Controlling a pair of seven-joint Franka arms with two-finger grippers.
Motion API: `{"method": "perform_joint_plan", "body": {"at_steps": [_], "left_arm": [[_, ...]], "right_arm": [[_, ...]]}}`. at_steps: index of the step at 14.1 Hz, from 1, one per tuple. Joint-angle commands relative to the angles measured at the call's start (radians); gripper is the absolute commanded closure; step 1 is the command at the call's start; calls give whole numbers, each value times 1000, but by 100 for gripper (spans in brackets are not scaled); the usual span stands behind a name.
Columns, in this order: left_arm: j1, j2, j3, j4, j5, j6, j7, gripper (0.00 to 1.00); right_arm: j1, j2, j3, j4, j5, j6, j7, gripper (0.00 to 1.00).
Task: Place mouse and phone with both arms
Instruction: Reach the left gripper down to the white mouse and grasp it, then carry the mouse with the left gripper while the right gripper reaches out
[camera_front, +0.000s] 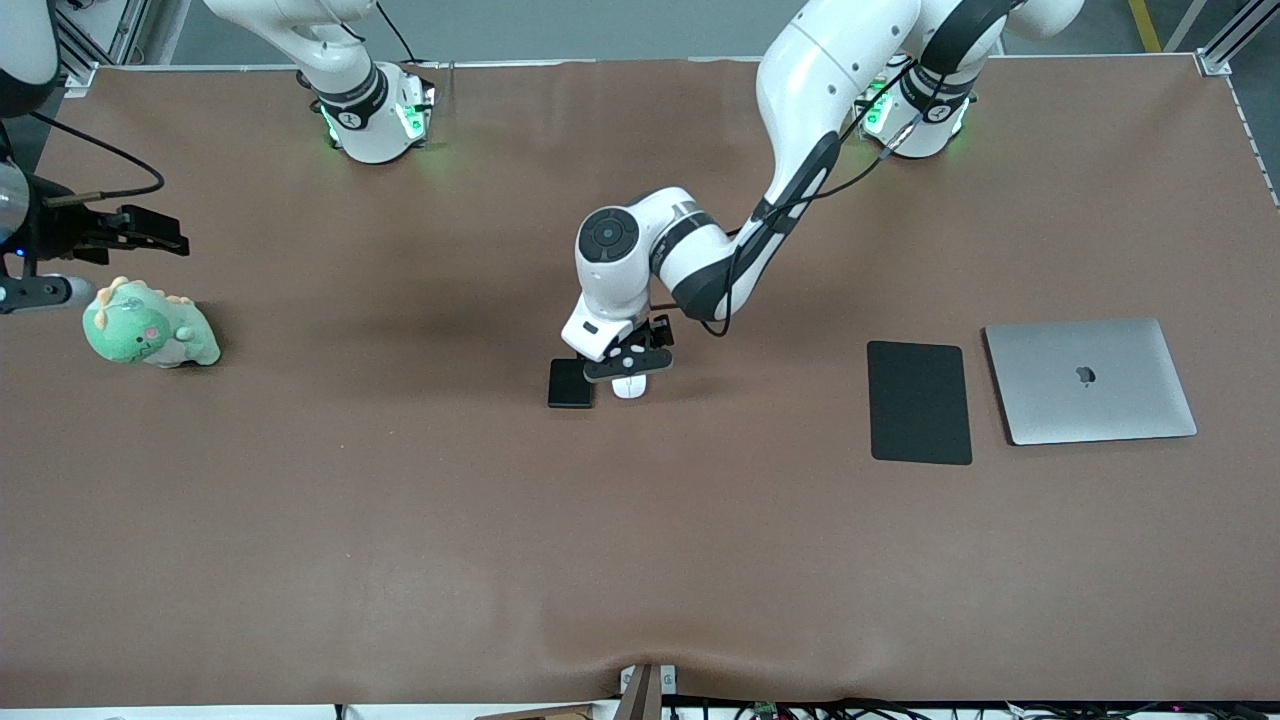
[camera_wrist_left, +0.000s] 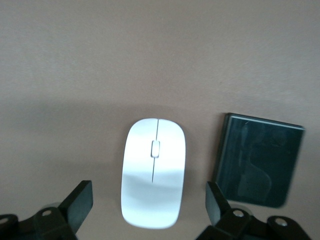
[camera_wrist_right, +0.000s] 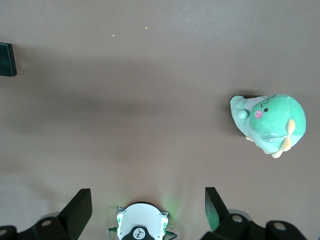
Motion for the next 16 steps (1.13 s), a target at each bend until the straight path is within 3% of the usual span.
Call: {"method": "perform_joint_plan", "body": {"at_steps": [1,9,10,11,12,13,16], "left_arm": [[-3,33,0,16,44,26,-8,0],[-9,75,0,18,50,71,-10,0],[-5,72,0,18,50,71,-13,28],[-3,72,0,18,47,71,-16,51],[-3,67,0,21,41,71,-18,64],[0,62,0,21,38,71,-19,71],[24,-3,-9,25,22,54,-21,72]], "right_arm": [[9,48,-3,29,8,-24,-10,0],[35,50,-1,19,21,-16,4,0],[40,50,-1,19,21,-14,15,0],[46,50,-1,19,25,-11,18,0],[48,52,-1,17,39,-8,21,0],[48,55,-1,16,51,-8,36,0],[58,56,-1,2,65,-5,61,0]]}}
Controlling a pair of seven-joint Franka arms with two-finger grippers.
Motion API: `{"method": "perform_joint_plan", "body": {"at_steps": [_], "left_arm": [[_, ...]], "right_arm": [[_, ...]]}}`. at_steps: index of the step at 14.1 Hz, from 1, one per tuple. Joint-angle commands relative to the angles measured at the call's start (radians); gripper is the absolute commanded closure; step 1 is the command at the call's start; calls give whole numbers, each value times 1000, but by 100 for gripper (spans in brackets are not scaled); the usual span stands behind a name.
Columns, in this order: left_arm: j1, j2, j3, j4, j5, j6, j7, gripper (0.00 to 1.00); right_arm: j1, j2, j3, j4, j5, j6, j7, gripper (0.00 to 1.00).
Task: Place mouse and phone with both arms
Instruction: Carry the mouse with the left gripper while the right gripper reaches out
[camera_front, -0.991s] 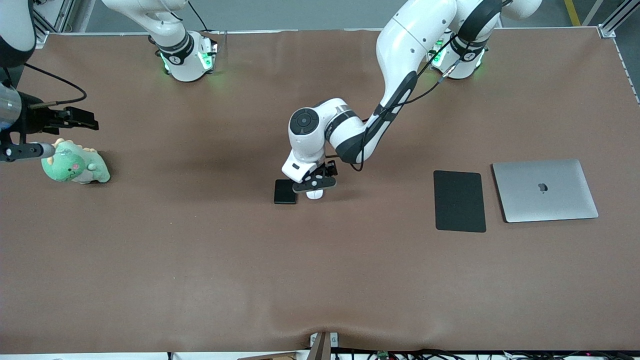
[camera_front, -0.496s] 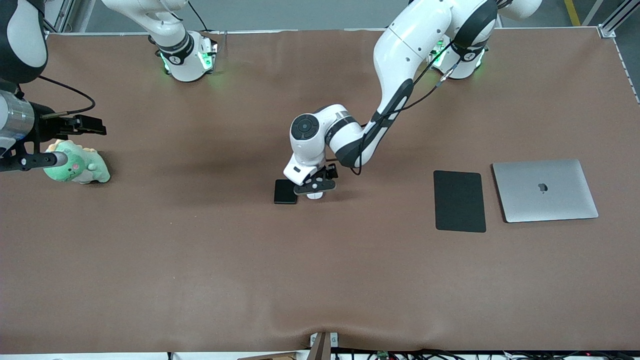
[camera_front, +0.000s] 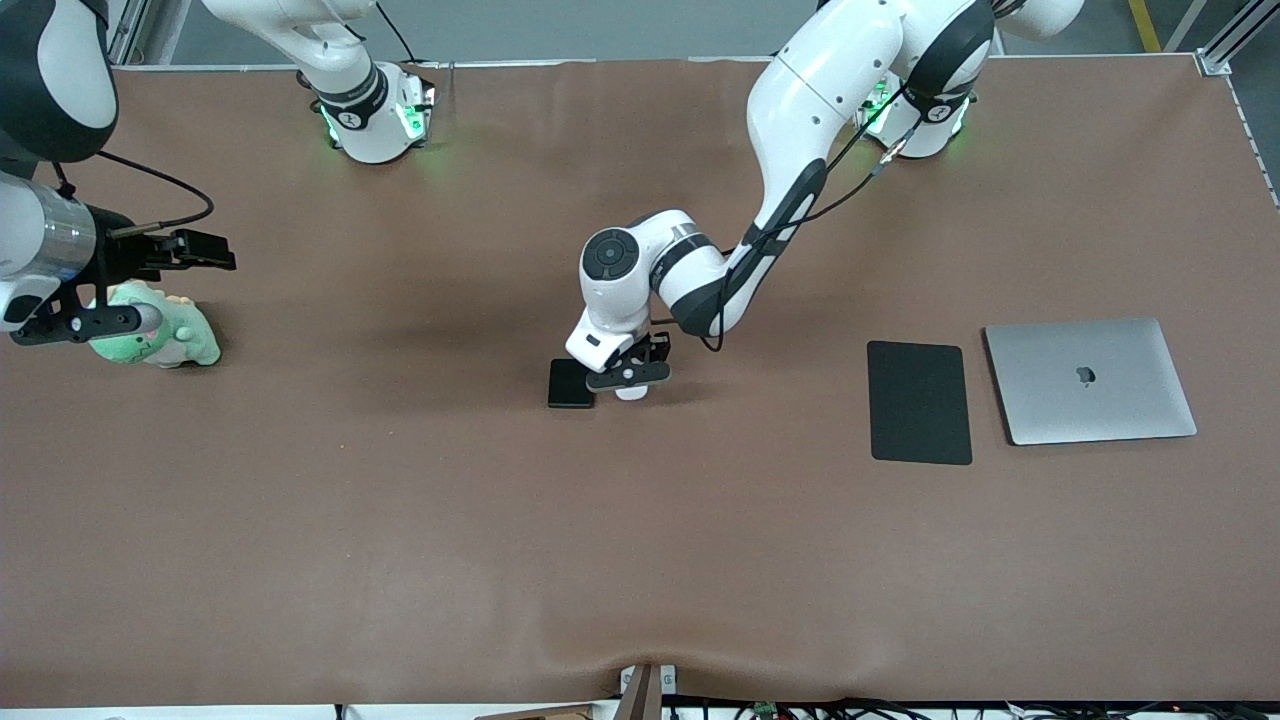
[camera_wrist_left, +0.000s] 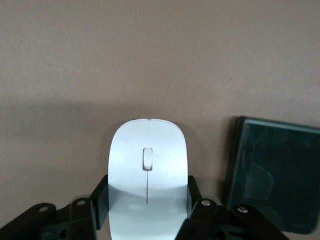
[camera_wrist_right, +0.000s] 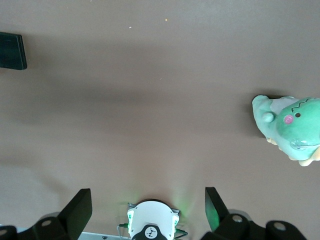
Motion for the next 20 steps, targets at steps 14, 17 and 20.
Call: {"method": "perform_joint_plan", "body": {"at_steps": [14,17,20], "left_arm": [[403,-651,-11,-11,-289,-710,322,72],[507,-691,-11,-29,-297,-761,421,72],[638,-752,-9,-93,-297,-798,598,72]], "right_arm": [[272,105,-3,-19,150,236,337,0],[324,157,-3,-15,161,327,363,0],[335,203,-3,-15,243,376,363,0]]}}
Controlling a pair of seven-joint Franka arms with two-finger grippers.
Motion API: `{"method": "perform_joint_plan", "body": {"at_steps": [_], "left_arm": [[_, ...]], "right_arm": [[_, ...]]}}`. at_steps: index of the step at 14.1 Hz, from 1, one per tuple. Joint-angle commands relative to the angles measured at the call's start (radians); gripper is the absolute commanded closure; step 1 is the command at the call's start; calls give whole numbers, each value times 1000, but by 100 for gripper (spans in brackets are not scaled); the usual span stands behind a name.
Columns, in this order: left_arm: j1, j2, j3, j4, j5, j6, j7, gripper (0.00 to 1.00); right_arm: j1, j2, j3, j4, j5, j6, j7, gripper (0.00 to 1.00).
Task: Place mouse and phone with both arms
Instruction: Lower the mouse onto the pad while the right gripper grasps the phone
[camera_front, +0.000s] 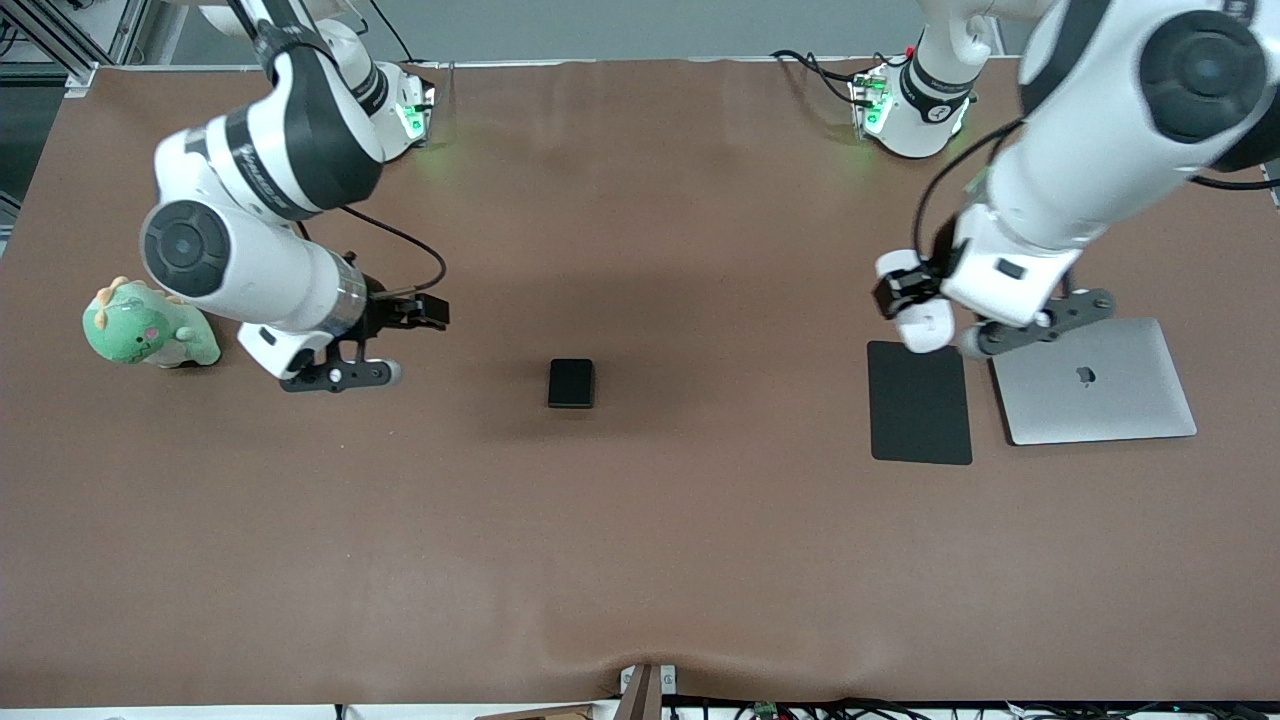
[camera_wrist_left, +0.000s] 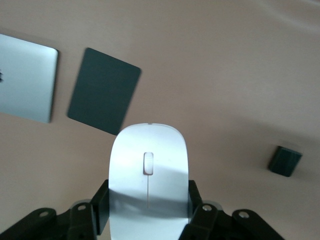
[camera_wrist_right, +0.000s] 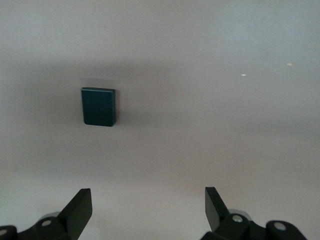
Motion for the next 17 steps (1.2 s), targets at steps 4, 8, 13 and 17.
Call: {"method": "perform_joint_plan", "body": {"at_steps": [4,8,13,17], "left_arm": [[117,-150,84,-215,-25,-12,316,72],[152,-192,107,-391,-23,110,485,72],[154,-164,107,-681,-15,467,578,72],[155,-51,106,-798,-11,740,604,72]], "right_arm": [[66,93,-11,11,96,108,41,0],[142,159,-12,6,88,232,100,0],[186,219,-14,5,82,315,134,0],[220,285,-15,5,59,402,186,0]]}}
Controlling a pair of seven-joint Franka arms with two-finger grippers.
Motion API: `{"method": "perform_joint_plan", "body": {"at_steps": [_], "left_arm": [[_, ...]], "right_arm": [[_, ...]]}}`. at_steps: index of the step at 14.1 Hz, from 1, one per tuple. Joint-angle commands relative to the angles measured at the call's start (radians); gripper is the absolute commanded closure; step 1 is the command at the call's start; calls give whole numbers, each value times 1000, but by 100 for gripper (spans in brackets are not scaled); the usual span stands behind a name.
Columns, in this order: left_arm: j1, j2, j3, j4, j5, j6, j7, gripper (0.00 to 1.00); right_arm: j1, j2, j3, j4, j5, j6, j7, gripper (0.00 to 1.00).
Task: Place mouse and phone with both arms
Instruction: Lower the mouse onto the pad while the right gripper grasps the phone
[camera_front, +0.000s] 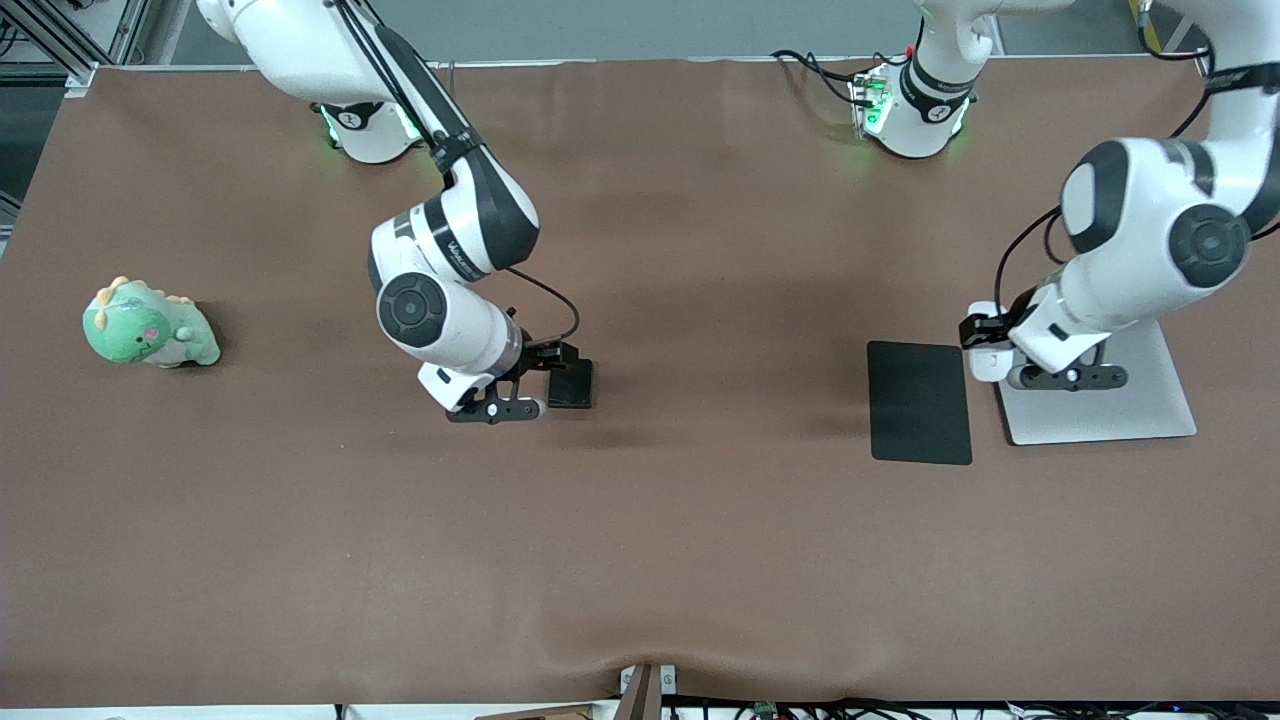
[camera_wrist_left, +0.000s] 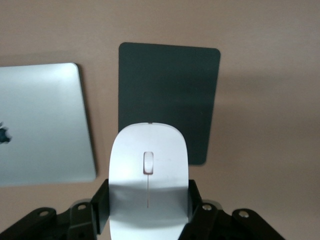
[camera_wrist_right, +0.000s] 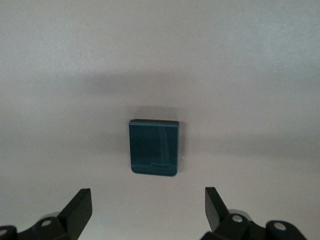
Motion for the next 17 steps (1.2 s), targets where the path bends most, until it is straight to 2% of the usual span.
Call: {"method": "perform_joint_plan", "body": {"at_steps": [1,4,8,9,10,11,12,15,17], "left_arm": [[0,92,-3,-33,-10,161,23,72],[-4,212,-3,-33,-6,321,23,72],[-7,301,-4,-10,2,416,23,71],[-10,318,-4,-2,2,430,23,67],[-12,324,-4,1,4,430,23,59],[-12,323,-6,4,5,430,24,38],[-12,321,-7,15,11,428,16,0],[-12,291,-7,59,11,370,13,0],[-6,236,-7,128,11,222,13,0]], "right_arm": [[32,50,-13,7,-25,60,53,0],[52,92,-15,6,-55,105,88,0],[67,128,-15,0,-88,134,139,0],[72,131,-15,-6,-88,152,150,0],[74,138,-13,-11,-88,166,151,0],[74,141,-13,-14,-88,177,155,0],[75,150,-15,-14,-88,186,173,0],[86,164,-15,-14,-88,200,187,0],[86,176,-15,-16,-88,217,191,0]]}}
